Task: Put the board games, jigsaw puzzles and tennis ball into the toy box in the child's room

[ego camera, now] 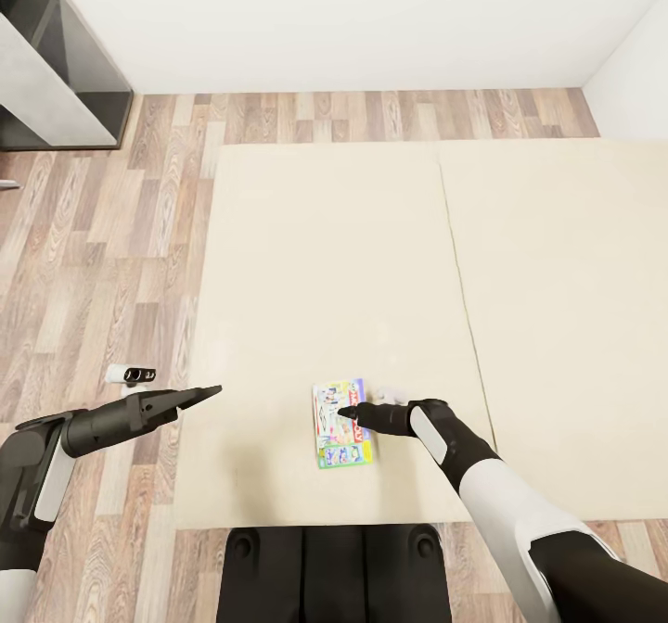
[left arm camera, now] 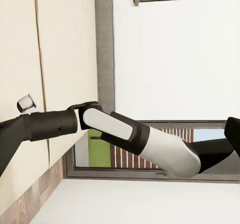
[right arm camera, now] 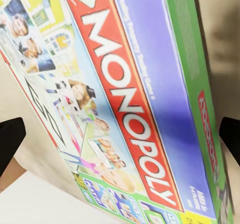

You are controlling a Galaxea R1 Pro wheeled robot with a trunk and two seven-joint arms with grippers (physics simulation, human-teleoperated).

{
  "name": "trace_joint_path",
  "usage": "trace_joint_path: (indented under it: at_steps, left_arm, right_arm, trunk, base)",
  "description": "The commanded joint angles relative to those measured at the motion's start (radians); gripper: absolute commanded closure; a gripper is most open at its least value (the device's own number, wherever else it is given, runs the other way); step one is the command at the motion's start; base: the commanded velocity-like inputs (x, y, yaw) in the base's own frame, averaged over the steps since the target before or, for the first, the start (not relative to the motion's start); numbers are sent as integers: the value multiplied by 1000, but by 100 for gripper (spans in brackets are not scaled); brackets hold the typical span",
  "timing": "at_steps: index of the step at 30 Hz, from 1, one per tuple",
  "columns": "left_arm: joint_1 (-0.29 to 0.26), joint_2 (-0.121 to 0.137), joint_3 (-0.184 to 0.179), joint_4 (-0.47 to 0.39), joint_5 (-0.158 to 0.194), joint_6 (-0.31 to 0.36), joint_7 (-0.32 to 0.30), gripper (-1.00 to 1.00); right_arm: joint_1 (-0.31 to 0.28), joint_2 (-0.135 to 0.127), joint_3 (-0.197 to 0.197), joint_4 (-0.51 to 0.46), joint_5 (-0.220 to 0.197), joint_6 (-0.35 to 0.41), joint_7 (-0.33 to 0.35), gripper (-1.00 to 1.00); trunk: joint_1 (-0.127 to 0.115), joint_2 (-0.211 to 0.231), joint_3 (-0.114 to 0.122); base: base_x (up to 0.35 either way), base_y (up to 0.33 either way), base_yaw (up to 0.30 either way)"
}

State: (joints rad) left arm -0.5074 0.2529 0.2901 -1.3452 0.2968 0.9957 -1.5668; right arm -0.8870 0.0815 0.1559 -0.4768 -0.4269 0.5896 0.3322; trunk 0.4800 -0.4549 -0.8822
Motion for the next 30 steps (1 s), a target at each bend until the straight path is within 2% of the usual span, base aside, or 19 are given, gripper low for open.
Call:
trace_joint_path:
  at_steps: [1,30]
  left_arm:
    - [0,0,0,0,-1,11,-4,-100]
    - [0,0,0,0,-1,11,-4,-100]
  right_arm:
    - [0,0,2,0,-1,1,1,-100]
    - [0,-1,2,0,-1,1,1,-100]
  trunk:
    - [1,-1,-1]
    - [1,-1,-3]
  base:
    - [0,2,0]
    - [0,19,18]
